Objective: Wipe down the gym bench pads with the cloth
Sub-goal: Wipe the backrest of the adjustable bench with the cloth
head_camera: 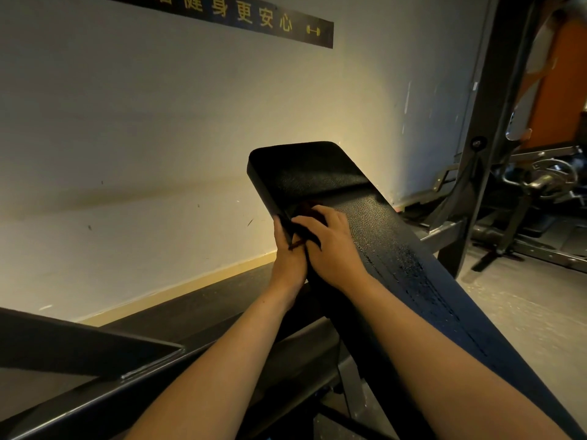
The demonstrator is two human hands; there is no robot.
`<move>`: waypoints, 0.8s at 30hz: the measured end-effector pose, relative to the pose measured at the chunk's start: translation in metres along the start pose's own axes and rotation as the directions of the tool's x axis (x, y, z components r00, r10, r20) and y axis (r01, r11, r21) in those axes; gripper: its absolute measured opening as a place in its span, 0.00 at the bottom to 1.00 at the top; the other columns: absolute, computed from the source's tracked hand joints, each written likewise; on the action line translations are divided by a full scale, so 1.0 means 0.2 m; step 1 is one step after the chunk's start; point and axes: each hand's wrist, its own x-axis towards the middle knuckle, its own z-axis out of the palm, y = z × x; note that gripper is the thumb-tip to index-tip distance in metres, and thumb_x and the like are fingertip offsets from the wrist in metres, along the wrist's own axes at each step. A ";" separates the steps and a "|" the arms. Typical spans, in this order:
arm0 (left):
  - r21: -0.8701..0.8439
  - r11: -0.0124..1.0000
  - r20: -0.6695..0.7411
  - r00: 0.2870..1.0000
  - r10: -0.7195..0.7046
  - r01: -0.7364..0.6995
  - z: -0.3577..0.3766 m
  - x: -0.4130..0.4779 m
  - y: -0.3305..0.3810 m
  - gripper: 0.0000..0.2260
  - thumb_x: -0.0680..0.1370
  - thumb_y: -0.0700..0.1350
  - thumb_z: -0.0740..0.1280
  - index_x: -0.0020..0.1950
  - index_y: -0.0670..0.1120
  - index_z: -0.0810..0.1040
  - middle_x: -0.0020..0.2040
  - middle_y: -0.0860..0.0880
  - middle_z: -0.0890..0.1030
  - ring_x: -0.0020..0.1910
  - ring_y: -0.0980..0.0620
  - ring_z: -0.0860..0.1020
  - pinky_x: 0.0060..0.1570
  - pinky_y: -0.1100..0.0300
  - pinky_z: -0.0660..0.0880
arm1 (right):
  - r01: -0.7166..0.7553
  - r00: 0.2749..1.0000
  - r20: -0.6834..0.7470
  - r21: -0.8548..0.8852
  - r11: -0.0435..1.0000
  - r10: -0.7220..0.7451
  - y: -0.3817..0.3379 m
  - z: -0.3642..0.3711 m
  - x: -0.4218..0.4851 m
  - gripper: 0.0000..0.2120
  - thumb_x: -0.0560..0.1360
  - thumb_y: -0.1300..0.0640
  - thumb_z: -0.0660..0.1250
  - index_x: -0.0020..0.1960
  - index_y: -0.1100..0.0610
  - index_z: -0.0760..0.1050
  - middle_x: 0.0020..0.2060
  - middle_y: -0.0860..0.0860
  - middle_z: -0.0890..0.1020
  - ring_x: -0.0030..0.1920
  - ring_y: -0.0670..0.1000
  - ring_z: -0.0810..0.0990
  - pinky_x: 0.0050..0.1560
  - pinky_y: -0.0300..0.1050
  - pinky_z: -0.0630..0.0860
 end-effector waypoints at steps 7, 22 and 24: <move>0.051 0.997 0.016 0.999 -0.052 0.051 -0.02 0.00 0.00 0.26 0.86 0.57 0.52 0.80 0.65 0.42 0.82 0.55 0.54 0.79 0.44 0.59 0.73 0.41 0.65 | -0.325 0.941 -0.131 -0.091 0.941 0.312 0.24 -0.09 0.11 0.25 0.76 0.66 0.62 0.72 0.50 0.71 0.72 0.56 0.67 0.70 0.59 0.61 0.71 0.52 0.61; -0.091 0.984 0.129 0.982 -0.140 0.152 -0.08 -0.02 -0.02 0.24 0.86 0.56 0.54 0.76 0.74 0.46 0.80 0.54 0.61 0.77 0.43 0.64 0.71 0.37 0.67 | -0.053 0.997 -0.053 -0.116 0.992 0.047 0.09 0.02 0.10 0.27 0.76 0.66 0.61 0.73 0.50 0.70 0.70 0.58 0.68 0.67 0.59 0.64 0.66 0.51 0.66; -0.083 0.982 0.135 0.978 -0.160 0.173 -0.09 -0.02 -0.01 0.25 0.86 0.55 0.54 0.77 0.72 0.45 0.80 0.53 0.61 0.77 0.43 0.63 0.72 0.37 0.66 | -0.153 0.986 -0.084 -0.127 0.980 0.143 0.06 0.05 0.16 0.26 0.77 0.65 0.60 0.74 0.51 0.69 0.70 0.58 0.67 0.67 0.60 0.63 0.67 0.53 0.67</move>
